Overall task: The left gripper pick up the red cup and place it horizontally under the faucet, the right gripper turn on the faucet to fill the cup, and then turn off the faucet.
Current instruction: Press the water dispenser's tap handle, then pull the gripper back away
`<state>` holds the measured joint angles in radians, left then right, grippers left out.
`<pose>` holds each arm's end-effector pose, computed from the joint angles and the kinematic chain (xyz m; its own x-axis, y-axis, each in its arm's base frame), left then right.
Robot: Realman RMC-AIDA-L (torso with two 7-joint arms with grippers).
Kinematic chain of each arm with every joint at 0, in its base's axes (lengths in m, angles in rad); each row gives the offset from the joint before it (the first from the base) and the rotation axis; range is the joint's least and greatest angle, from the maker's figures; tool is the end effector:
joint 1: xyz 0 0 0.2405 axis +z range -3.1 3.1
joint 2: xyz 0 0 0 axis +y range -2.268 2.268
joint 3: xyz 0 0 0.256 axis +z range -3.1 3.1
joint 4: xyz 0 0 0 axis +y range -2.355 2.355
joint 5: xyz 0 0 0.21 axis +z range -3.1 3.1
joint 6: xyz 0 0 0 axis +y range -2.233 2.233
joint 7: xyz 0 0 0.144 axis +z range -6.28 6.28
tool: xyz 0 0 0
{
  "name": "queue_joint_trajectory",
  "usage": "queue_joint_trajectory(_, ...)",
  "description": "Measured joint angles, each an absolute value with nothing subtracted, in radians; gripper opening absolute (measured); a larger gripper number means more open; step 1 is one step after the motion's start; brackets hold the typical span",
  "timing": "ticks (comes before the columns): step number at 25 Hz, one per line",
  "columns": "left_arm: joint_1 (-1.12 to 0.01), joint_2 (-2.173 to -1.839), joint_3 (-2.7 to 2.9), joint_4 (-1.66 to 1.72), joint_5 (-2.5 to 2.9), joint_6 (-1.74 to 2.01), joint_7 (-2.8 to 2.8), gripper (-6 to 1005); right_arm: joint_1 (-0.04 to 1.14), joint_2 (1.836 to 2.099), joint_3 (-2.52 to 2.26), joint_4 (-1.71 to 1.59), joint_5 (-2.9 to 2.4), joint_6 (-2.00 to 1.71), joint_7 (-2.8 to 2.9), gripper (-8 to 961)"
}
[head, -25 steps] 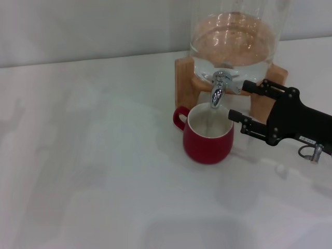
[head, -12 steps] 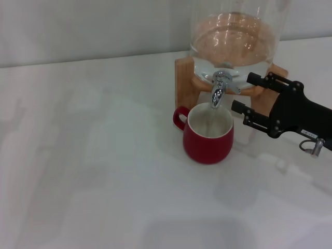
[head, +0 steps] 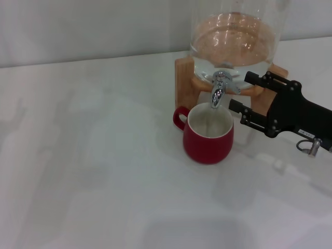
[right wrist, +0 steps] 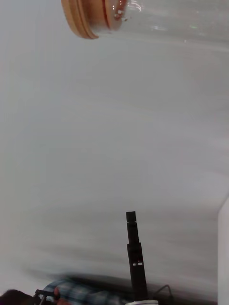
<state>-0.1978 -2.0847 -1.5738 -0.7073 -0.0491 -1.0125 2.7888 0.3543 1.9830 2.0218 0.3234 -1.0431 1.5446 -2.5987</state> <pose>-0.2852 0.3414 0.0526 0.5746 -0.2720 0.7720 0.7620 -0.1666 -0.6258 0.2932 0.2974 0.0180 0.7286 0.2260 -0.6466 -0.3098 -0.7332 -0.6054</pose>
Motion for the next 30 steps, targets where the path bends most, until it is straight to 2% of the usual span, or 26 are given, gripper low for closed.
queue_joint_trajectory(16,-0.198,-2.085,-1.574,-0.707,-0.049,-1.012,2.789,884,0.363,1.997,2.036,0.324,-1.042,1.534,-2.607,674)
queue_joint_trajectory(30,-0.199,-2.085,-1.574,-0.707,-0.047,-1.009,2.789,884,0.364,1.999,2.049,0.324,-1.041,1.528,-2.608,674)
